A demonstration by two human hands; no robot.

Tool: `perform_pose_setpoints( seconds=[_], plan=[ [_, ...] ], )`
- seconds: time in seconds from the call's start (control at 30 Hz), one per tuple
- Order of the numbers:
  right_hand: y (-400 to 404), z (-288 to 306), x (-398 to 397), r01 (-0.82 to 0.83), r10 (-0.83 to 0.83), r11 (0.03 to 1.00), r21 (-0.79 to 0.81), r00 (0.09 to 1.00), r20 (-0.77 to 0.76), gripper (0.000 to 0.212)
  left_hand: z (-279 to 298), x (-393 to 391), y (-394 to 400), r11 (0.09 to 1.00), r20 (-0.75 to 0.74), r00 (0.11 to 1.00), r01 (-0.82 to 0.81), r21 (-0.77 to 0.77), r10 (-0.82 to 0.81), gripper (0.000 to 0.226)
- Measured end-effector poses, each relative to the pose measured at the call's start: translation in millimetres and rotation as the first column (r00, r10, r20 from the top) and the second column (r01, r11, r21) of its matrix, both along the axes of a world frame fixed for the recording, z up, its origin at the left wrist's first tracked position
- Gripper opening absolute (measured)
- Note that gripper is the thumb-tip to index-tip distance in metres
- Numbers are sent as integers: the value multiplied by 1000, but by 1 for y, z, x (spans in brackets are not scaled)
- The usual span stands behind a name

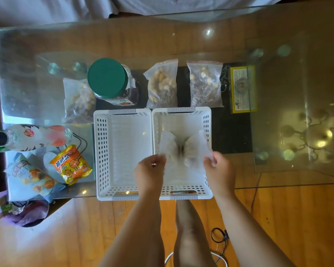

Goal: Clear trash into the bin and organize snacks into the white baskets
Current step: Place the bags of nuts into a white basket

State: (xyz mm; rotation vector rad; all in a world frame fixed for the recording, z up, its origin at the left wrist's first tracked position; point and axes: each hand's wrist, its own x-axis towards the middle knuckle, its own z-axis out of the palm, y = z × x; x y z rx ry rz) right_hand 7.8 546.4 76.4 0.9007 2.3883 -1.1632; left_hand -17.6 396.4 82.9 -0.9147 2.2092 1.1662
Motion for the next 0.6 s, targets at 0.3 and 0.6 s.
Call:
perform_pose_setpoints(
  seconds=[0.3, 0.6],
  plan=[
    [4, 31, 24, -189, 181, 975, -119, 981, -76, 31, 26, -58, 4, 851, -202, 830, 524, -34, -519, 16],
    [-11, 24, -13, -439, 434, 899, -4, 891, -131, 22, 22, -130, 11, 438, -79, 432, 896, -73, -898, 21]
  ],
)
